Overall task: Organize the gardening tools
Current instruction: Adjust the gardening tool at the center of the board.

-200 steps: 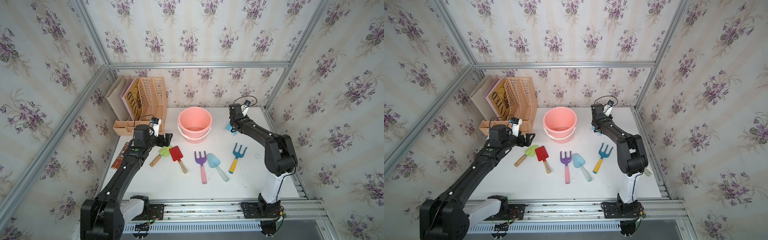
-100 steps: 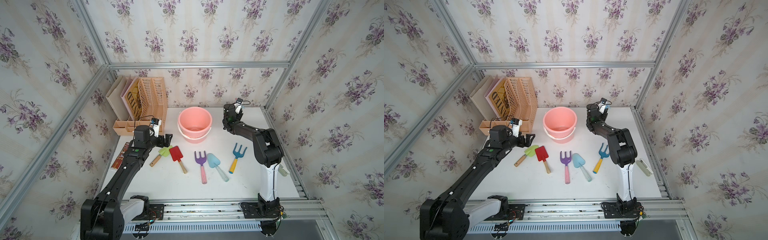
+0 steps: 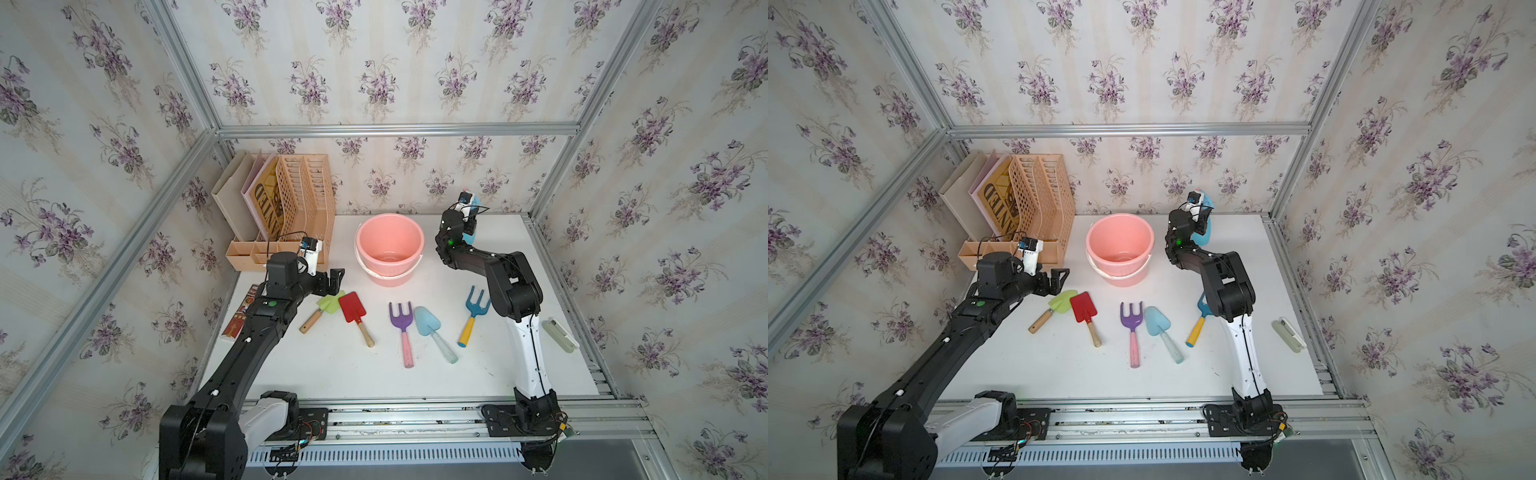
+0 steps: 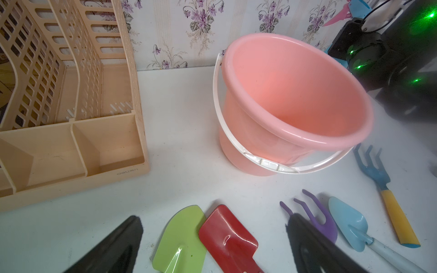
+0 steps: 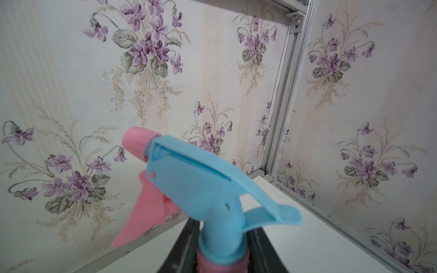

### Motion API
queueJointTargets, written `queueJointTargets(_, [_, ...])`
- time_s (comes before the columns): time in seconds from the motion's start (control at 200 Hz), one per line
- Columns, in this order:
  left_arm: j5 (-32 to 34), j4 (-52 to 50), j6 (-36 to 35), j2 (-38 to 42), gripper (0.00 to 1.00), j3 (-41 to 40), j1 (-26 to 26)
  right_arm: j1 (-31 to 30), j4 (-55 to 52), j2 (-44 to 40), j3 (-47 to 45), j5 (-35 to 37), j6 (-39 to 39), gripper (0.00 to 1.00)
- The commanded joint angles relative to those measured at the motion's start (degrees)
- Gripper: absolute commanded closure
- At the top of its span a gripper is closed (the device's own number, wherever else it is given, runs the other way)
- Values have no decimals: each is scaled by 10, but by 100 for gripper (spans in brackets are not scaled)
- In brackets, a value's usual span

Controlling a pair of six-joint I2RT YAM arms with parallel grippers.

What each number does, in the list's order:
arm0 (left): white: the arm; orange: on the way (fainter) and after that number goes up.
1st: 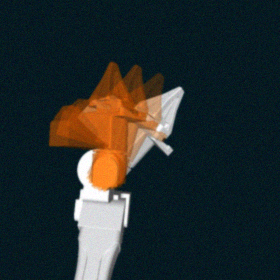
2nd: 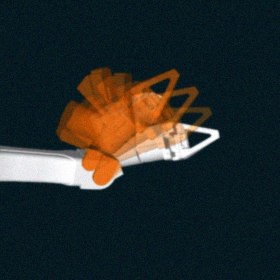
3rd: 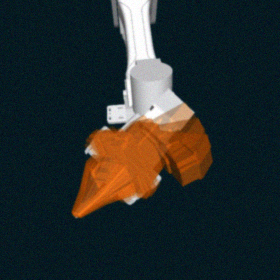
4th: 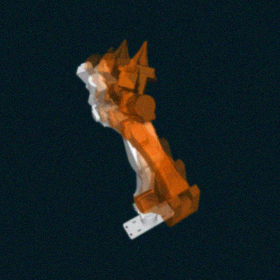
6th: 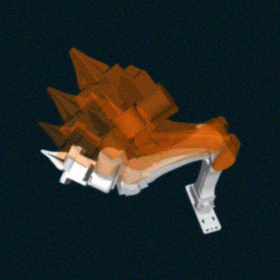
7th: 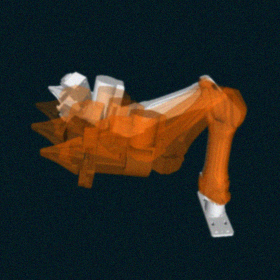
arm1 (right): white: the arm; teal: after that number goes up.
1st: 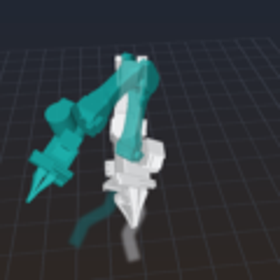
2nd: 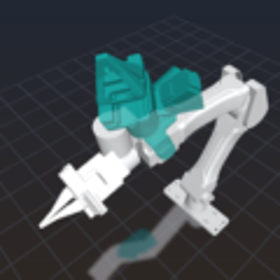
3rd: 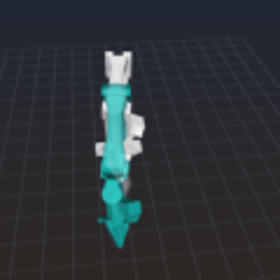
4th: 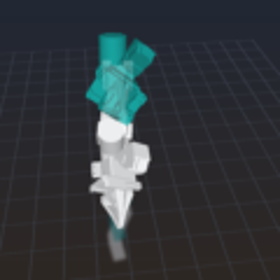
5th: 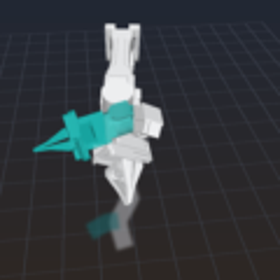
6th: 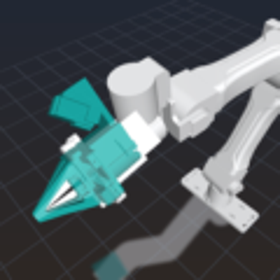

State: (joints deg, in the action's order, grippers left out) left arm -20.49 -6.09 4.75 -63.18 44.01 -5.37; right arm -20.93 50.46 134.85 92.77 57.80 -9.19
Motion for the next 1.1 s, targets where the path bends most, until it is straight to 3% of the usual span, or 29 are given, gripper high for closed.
queueJointTargets(0.0, [14,20,-8,4,1,-1,0,0,23,5,5,10,-14,100])
queueJointTargets(0.445, [28,30,-10,16,1,-11,-1,1,37,21,-9,4,-4,97])
queueJointTargets(0.899, [38,40,-11,26,1,-18,-3,-2,69,17,-57,18,1,86])
queueJointTargets(1.094, [42,40,-13,32,1,-20,-4,-9,100,7,-82,31,-15,76])
